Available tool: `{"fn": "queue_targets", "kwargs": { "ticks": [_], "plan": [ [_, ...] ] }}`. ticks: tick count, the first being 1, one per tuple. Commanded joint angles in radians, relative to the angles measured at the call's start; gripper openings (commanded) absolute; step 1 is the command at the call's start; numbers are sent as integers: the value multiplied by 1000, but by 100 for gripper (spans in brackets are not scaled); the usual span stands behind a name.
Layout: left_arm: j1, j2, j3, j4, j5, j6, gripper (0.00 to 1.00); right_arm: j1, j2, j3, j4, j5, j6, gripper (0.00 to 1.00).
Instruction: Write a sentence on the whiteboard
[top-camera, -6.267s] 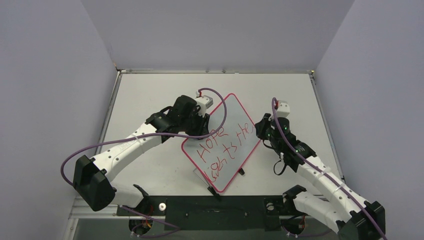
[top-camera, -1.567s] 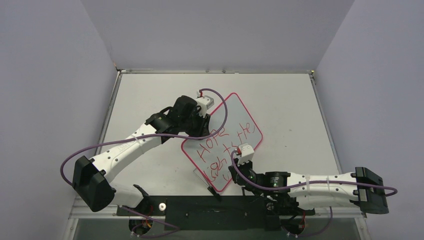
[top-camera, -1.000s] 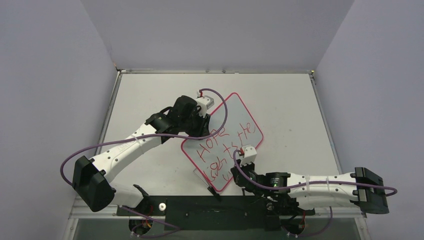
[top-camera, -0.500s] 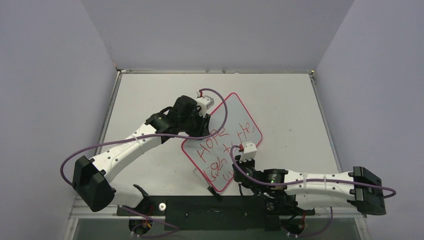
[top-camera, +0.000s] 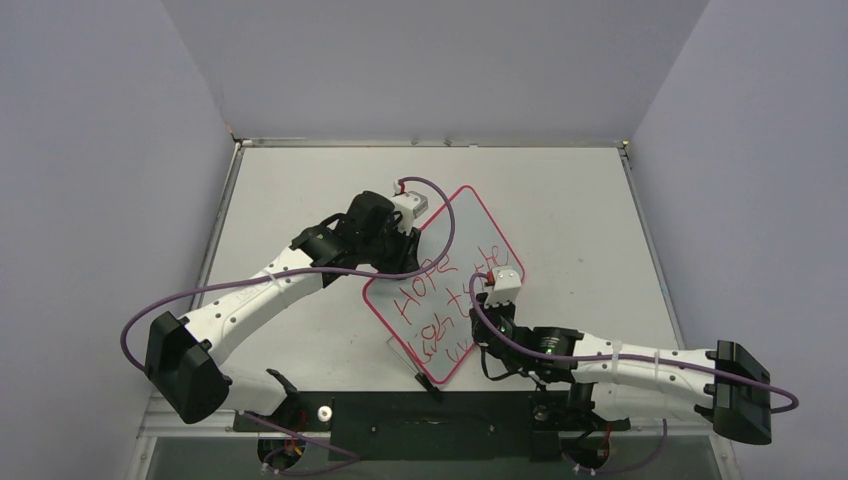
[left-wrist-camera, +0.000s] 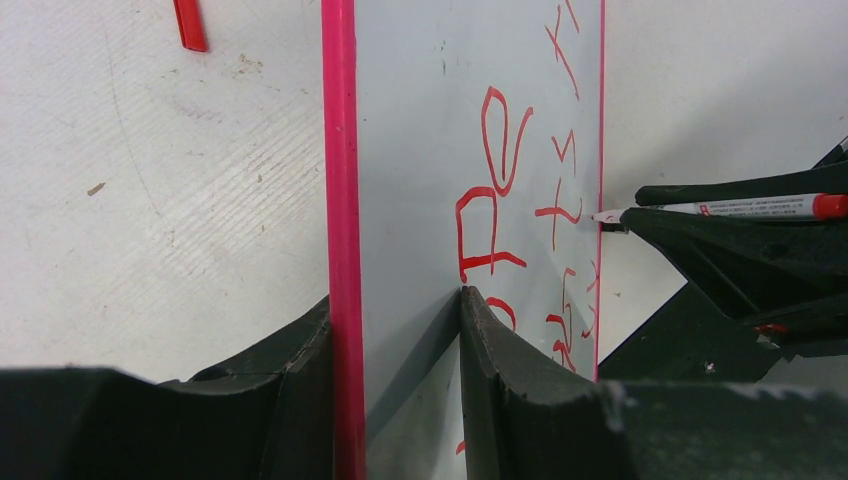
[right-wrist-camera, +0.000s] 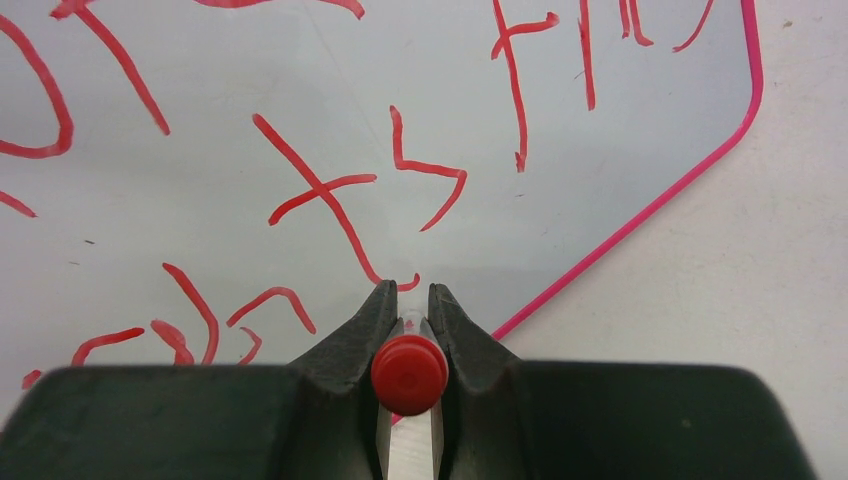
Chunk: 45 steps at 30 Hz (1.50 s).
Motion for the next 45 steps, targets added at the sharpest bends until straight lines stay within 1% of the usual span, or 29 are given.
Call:
{"fn": "queue_targets", "kwargs": {
  "ticks": [1,7,18,30,38,45],
  "plan": [
    [-2,19,-35,-122,-213,168,0,-7,-64,3,-1,11,3,0],
    [-1,20,-33,-124,-212,168,0,-24,-111,-41,-12,14,41,0],
    [-1,17,-35,-123,-212,168,0,-52,-50,-35,26,16,39,0],
    [-2,17,-35,-122,-210,168,0,-52,-36,-63,131,-88,26,0],
    [-1,16,-35,-123,-209,168,0,-19,-1,-90,155,-121,54,0],
    [-1,19,-35,-123,-211,168,0,28,-11,-115,129,-115,97,0]
  ]
}}
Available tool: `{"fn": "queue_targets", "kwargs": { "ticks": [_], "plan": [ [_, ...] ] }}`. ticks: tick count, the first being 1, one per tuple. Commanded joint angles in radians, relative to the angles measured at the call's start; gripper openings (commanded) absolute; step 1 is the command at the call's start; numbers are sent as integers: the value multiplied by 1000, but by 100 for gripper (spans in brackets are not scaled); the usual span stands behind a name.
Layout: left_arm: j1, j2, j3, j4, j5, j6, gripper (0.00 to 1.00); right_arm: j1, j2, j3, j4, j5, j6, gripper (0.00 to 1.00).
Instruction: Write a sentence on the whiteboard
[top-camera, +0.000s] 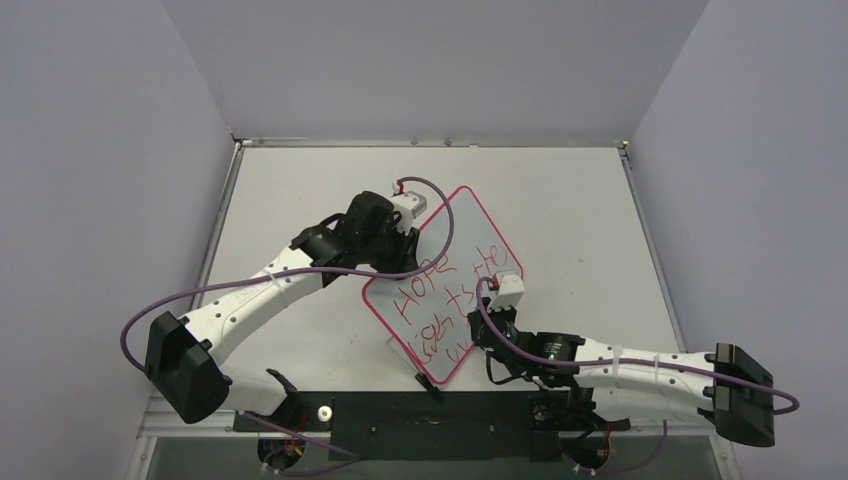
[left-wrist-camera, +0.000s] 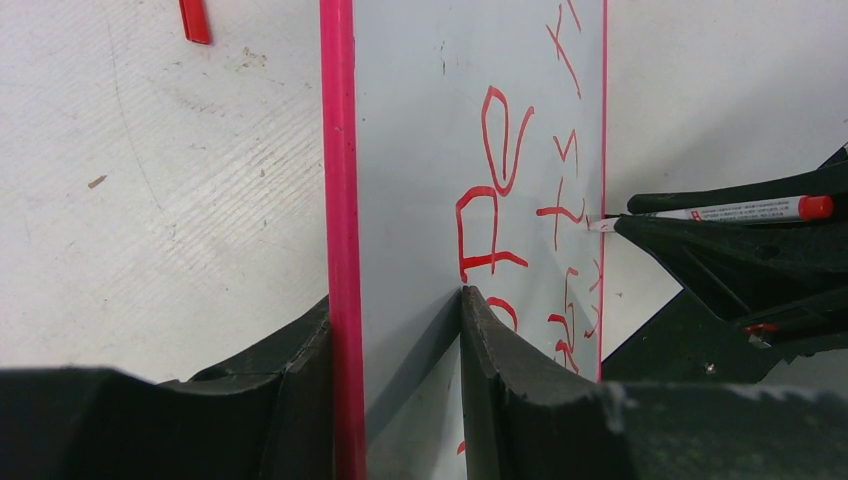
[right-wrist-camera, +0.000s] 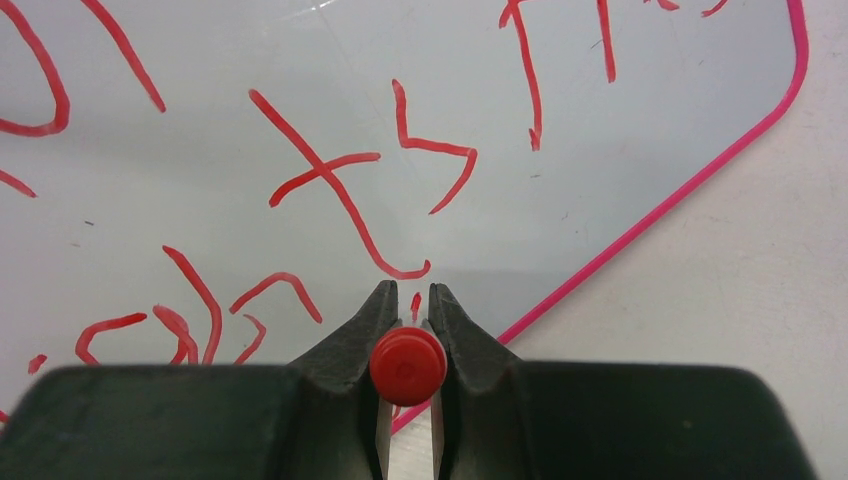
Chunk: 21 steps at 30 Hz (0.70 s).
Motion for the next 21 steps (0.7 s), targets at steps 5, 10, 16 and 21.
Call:
{"fn": "queue_targets", "kwargs": {
  "ticks": [5,10,16,21],
  "plan": [
    [-2,19,-31,-118,-207,174,0,55,6,-58,-14,-60,106,0],
    [-2,20,-32,-117,-208,175,0,54,16,-67,-36,-27,129,0],
    [-3,20,-32,-117,-208,175,0,33,49,-47,-51,0,125,0],
    [-2,21,-32,-119,-209,175,0,-2,34,-22,-51,10,79,0]
  ]
}}
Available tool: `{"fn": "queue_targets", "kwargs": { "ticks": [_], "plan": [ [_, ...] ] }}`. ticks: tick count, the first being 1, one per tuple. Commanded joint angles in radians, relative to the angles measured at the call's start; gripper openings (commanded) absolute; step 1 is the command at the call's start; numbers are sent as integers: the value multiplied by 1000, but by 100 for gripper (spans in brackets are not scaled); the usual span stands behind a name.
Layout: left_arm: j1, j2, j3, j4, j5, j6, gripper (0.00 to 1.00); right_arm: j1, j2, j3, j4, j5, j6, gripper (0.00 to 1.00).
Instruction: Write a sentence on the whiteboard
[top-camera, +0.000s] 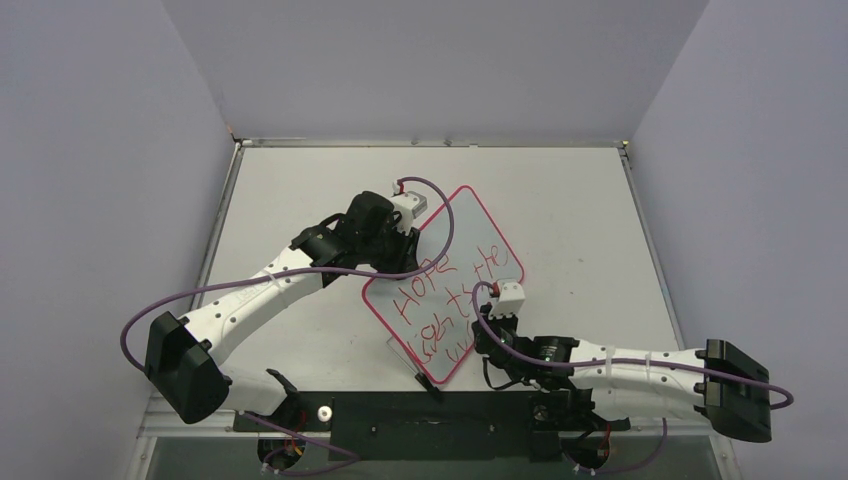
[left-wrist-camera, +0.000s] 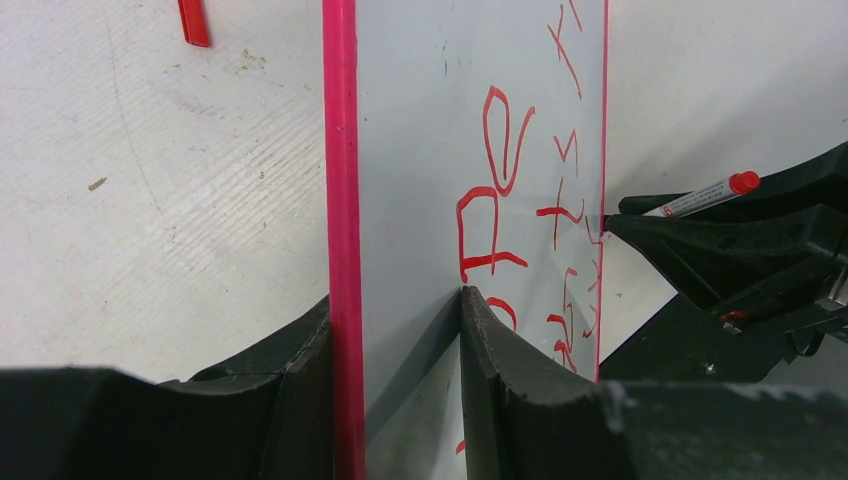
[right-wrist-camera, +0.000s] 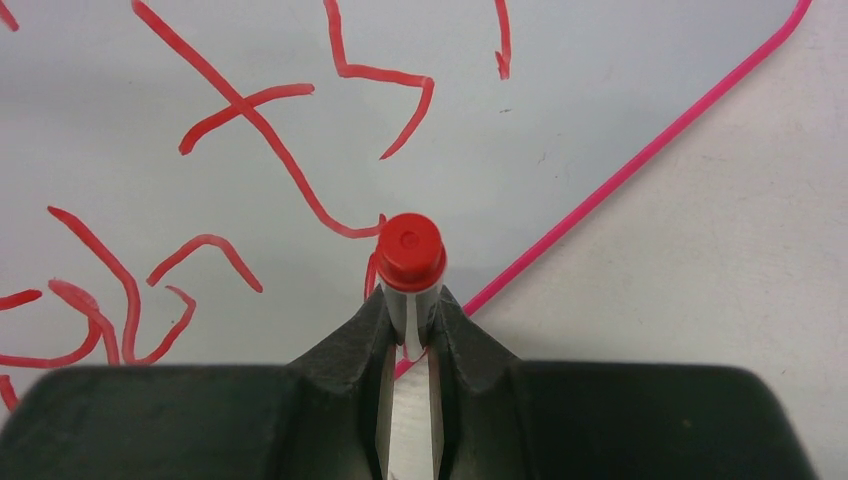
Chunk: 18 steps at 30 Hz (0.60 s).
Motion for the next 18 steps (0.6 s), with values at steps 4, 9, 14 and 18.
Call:
{"fn": "queue_targets", "kwargs": {
  "ticks": [4,9,14,18],
  "plan": [
    [-2,21,-32,-120,-210,172,0,-61,0,47,-5,3,-54,0],
    [-2,21,-32,-119,-208,173,0,-89,10,80,7,2,-84,0],
    [-2,18,-32,-120,-208,173,0,-91,24,91,43,-26,-96,0],
    [-3,18,-32,-119,-209,173,0,-91,18,97,79,-57,-100,0]
  ]
}}
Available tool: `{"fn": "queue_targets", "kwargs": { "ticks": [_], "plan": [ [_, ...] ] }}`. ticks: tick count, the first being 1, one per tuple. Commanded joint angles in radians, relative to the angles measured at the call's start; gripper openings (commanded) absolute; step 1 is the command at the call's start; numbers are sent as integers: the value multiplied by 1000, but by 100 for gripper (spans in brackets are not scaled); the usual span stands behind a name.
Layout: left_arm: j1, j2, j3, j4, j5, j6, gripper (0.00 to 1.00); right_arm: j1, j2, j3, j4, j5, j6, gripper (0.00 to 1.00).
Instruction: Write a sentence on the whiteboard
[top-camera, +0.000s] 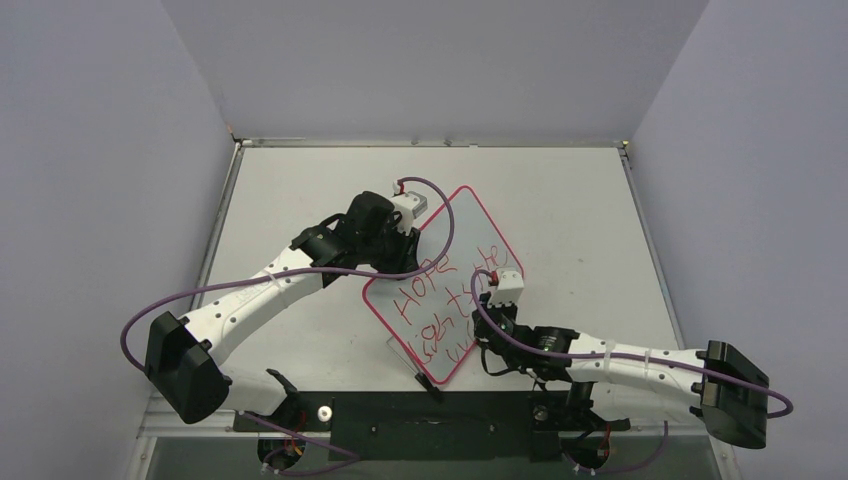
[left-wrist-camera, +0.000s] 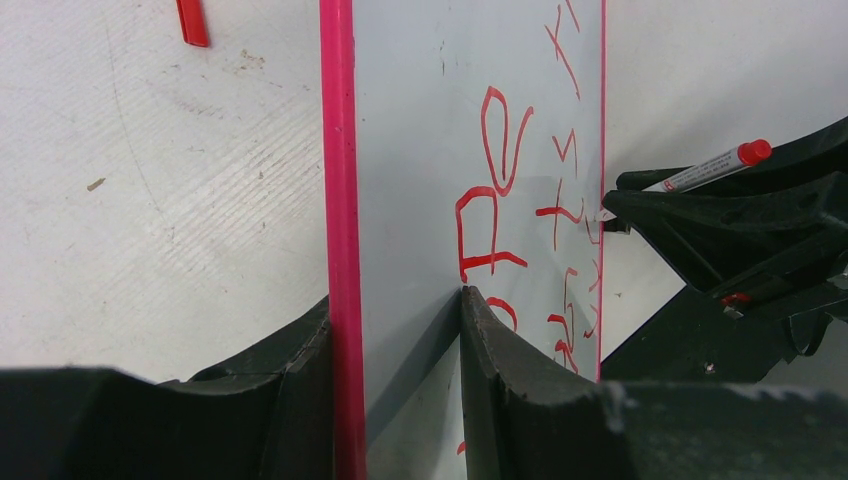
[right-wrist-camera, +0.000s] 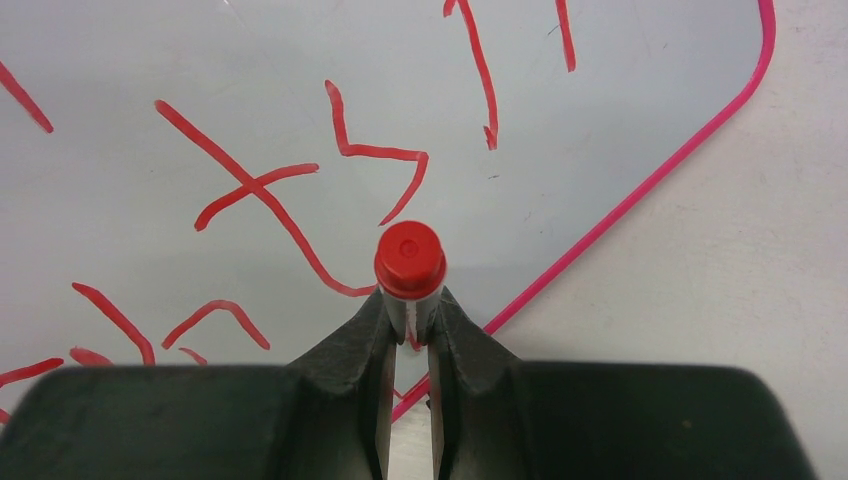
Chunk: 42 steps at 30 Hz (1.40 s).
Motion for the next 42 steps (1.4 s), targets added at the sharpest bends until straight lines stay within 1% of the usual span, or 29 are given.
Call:
{"fn": "queue_targets", "kwargs": {
  "ticks": [1,14,21,30,42],
  "plan": [
    [-3,16,-32,-120,-209,174,0,-5,-2,45,70,-31,-18,0],
    [-1,14,-34,-121,-209,174,0,-6,0,89,79,-14,-42,0],
    [-2,14,-34,-120,-210,173,0,-5,5,35,70,-16,-26,0],
    [-2,17,-31,-120,-209,174,0,-6,-19,-50,37,19,9,0],
    [-2,19,-32,-120,-207,173,0,-38,15,-59,55,45,-8,0]
  ]
}}
